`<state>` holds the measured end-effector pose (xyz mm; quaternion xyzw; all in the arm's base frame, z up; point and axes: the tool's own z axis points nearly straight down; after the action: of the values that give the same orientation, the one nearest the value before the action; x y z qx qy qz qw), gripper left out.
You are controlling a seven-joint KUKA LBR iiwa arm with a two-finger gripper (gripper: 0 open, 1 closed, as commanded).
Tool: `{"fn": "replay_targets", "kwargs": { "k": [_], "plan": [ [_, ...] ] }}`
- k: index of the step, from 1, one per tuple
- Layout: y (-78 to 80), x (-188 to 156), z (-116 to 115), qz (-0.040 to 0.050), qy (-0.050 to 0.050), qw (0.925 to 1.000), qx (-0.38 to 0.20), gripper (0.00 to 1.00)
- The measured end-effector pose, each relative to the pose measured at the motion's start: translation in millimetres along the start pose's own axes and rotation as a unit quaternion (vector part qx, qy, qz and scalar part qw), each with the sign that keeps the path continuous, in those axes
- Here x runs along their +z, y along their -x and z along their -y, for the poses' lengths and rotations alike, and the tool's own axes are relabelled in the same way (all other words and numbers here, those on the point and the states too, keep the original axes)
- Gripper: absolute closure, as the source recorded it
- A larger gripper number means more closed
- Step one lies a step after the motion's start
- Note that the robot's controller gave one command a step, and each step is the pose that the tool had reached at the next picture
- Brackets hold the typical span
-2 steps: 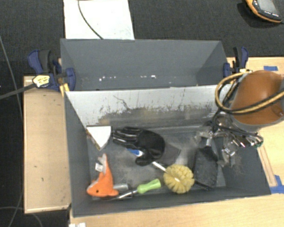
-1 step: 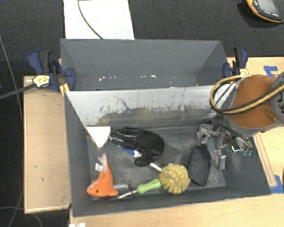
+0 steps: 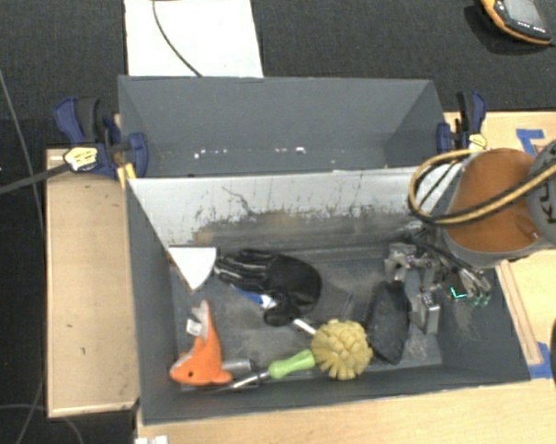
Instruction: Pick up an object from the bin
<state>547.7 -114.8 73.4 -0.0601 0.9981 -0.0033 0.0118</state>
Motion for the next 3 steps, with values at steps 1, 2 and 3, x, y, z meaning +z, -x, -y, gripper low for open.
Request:
{"fn": "replay_targets", "kwargs": {
  "k": [1, 2, 3],
  "plan": [
    [0.0, 0.0, 0.0, 0.0, 0.0, 1.0, -0.001, 0.0],
    [0.1, 0.0, 0.0, 0.0001, 0.0, 1.0, -0.001, 0.0],
    [0.1, 0.0, 0.0, 0.0001, 0.0, 1.0, -0.002, 0.0]
  ]
}}
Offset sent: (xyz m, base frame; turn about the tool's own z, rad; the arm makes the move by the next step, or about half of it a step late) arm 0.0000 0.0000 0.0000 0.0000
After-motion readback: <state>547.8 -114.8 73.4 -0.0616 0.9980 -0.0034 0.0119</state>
